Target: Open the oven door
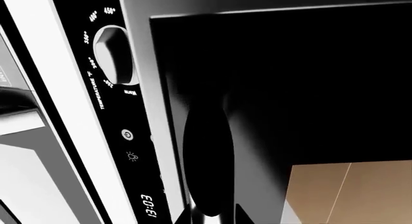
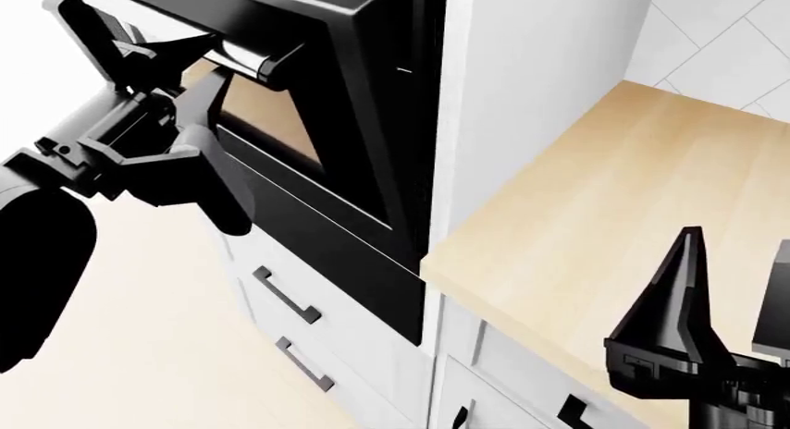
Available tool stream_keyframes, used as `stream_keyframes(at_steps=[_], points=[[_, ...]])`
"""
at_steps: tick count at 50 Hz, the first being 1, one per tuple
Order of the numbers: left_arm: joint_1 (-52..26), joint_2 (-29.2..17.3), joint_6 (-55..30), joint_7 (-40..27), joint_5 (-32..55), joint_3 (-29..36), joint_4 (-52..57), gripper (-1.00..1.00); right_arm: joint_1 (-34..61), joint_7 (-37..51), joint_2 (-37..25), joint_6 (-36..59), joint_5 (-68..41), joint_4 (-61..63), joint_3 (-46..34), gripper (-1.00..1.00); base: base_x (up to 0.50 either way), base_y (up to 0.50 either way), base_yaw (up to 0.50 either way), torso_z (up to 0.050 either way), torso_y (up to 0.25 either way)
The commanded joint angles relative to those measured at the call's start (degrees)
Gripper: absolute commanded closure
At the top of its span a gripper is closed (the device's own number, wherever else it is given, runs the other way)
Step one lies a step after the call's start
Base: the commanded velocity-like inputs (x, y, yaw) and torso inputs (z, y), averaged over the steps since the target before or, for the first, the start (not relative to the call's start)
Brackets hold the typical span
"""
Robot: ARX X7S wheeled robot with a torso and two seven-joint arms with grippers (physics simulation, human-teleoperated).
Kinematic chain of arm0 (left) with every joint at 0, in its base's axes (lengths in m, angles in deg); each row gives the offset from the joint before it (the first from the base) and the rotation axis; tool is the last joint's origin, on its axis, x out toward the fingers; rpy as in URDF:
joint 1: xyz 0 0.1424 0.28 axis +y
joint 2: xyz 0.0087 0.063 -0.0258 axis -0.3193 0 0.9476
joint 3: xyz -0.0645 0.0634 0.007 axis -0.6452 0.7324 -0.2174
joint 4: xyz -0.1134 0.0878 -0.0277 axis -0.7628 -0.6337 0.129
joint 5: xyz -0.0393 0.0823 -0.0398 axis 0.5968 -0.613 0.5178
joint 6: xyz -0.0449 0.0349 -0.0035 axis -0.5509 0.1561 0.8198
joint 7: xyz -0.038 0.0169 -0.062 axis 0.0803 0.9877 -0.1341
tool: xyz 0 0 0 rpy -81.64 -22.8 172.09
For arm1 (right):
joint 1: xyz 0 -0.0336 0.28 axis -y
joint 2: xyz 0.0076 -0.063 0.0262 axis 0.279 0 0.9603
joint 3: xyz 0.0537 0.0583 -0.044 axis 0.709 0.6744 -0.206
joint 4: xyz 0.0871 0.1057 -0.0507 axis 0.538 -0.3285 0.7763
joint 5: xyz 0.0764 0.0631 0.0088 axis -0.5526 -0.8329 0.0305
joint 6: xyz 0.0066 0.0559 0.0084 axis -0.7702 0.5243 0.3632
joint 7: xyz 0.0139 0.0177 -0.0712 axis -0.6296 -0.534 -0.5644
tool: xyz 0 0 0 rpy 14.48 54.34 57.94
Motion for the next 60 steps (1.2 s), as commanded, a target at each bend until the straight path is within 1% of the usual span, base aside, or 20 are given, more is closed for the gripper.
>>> stream_keyframes(at_steps=[1, 9, 13, 18, 21, 35, 40, 53, 60], points=[[-0.4, 0.1, -0.1, -1.2, 1.8, -0.3, 2.0, 1.0, 0.1, 0.2, -0.1, 0.0, 0.0, -0.1, -0.1, -1.0, 0.0, 0.0, 0.0, 0.0, 0.0], [-0.2, 0.0, -0.5, -1.5, 1.9, -0.6, 2.3, 1.0, 0.1, 0.2, -0.2, -0.1, 0.2, -0.2, -0.2, -1.0, 0.0, 0.0, 0.0, 0.0, 0.001], [1.9, -0.6, -1.5, -3.0, 2.1, -1.9, 3.8, 1.0, -0.1, 0.1, -0.1, -0.4, 0.3, -0.2, -0.3, -1.0, 0.0, 0.0, 0.0, 0.0, 0.003], [3.8, -1.2, -1.9, -4.2, 0.4, -1.8, 4.9, 1.0, 0.0, 0.1, -0.2, -0.5, 0.2, -0.2, -0.3, -1.0, 0.0, 0.0, 0.0, 0.0, 0.0], [4.9, -1.6, -2.5, -4.7, 1.2, -2.8, 5.8, 1.0, 0.1, 0.1, -0.2, -0.5, 0.1, -0.3, -0.3, -1.0, 0.0, 0.0, 0.0, 0.0, 0.003], [12.7, -4.1, -4.6, -7.6, 2.6, -6.1, 11.3, 1.0, 0.1, 0.2, -0.4, -0.5, 0.1, -0.2, -0.5, -1.0, 0.0, 0.0, 0.0, 0.0, 0.001], [15.8, -5.0, -4.6, -9.9, 2.7, -7.7, 13.2, 1.0, -0.1, 0.2, -0.5, -0.6, -0.1, -0.1, -0.6, -1.0, 0.0, 0.0, 0.0, 0.0, 0.002], [22.2, -5.9, -2.9, -14.7, 4.7, -10.2, 13.4, 1.0, -0.1, 0.2, -0.7, -0.8, -0.3, 0.0, -0.6, -1.0, 0.0, 0.0, 0.0, 0.001, 0.002], [28.8, -8.2, -2.3, -18.2, 5.4, -13.3, 16.4, 1.0, -0.2, 0.1, -0.7, -1.1, -0.4, 0.0, -0.8, -1.0, 0.0, 0.0, 0.0, 0.0, 0.001]])
